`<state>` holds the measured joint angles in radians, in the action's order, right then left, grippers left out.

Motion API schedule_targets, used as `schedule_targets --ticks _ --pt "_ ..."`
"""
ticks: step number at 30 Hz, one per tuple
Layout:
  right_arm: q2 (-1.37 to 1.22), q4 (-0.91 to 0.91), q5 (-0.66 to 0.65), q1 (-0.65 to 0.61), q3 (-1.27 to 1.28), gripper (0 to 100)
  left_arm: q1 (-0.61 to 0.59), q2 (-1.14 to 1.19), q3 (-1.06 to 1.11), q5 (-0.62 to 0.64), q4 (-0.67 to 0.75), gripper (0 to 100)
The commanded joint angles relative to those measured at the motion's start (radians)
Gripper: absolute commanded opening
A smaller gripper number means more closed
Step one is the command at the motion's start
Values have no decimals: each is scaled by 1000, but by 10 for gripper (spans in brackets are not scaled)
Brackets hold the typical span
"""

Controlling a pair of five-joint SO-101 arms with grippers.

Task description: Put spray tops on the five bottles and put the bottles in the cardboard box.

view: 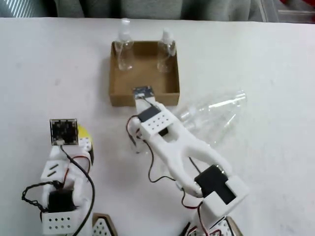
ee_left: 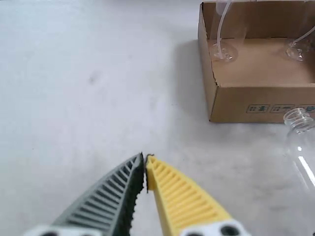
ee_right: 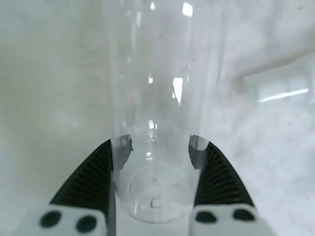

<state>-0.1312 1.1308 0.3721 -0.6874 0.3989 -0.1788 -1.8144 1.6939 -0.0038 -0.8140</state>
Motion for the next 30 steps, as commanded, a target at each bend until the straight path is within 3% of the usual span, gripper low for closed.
schedule_targets --ticks 1,3,9,14,25,30 --pt "10 -62 -18 -33 8 18 12 -13 -2 -6 0 35" --pt "-21 -71 -29 -48 2 29 12 -13 -2 -6 0 35" --pt "-85 -68 -141 -122 -20 224 12 -13 -2 -6 0 35" --pt "-50 -51 -270 -186 -21 311 12 -13 -2 -6 0 35" --pt "71 1 -295 -185 -17 328 12 -13 -2 -6 0 35" --pt "157 64 -364 -182 -21 327 12 -13 -2 -6 0 35"
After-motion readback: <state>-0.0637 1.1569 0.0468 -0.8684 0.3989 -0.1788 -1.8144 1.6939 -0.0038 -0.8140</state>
